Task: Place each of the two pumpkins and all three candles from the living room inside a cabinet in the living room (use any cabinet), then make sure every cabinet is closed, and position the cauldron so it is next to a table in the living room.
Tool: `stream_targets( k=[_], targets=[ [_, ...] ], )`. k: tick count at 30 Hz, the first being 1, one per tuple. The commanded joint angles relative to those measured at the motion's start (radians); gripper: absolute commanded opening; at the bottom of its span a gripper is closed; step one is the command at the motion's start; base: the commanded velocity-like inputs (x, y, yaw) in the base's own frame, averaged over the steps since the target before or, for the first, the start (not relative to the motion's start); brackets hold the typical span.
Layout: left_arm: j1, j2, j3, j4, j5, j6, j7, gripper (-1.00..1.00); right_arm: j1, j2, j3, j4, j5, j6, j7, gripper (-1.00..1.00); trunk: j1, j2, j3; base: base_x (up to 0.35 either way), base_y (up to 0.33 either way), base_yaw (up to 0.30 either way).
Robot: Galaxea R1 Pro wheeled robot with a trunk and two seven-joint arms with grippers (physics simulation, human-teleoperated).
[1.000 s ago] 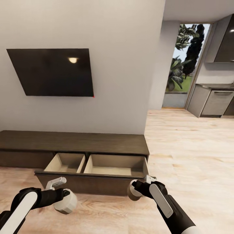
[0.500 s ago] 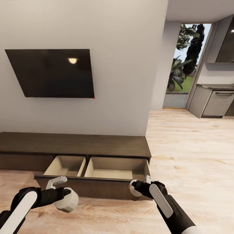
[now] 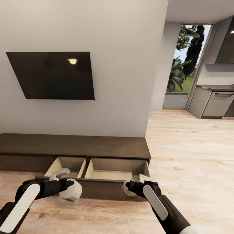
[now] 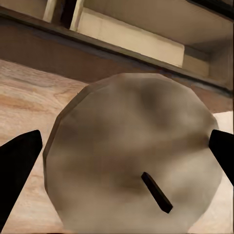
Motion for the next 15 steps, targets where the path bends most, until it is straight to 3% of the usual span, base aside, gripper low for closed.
stream_targets(
  k=[1, 4, 7, 11, 15],
  targets=[
    [-0.013, -0.002, -0.005, 0.001, 0.004, 0.005, 0.013, -1.0, -0.004, 0.007, 0.013, -0.001, 0.002, 0.004, -0.014, -1.0, -0.004, 0.007, 0.002, 0.0, 0.0, 0.0],
    [-0.08, -0.028, -0.036, 0.024, -0.001, 0.005, 0.019, -1.0, -0.064, 0.07, 0.062, 0.002, -0.001, 0.006, -0.072, -1.0, -0.015, 0.028, 0.011, 0.0, 0.0, 0.0],
    [-0.114, -0.052, -0.058, 0.046, -0.003, 0.003, 0.031, -1.0, -0.097, 0.104, 0.102, 0.01, -0.003, 0.002, -0.114, -1.0, -0.027, 0.049, 0.021, 0.0, 0.0, 0.0],
    [-0.149, -0.122, -0.088, 0.116, -0.02, 0.001, 0.088, -1.0, -0.127, 0.121, 0.14, 0.049, 0.0, -0.008, -0.132, -1.0, -0.042, 0.077, 0.033, 0.0, 0.0, 0.0],
    [-0.154, -0.183, -0.146, 0.138, -0.111, -0.001, 0.115, -1.0, -0.143, 0.124, 0.185, 0.078, 0.003, -0.018, -0.134, -1.0, -0.058, 0.105, 0.046, 0.0, 0.0, 0.0]
  ],
)
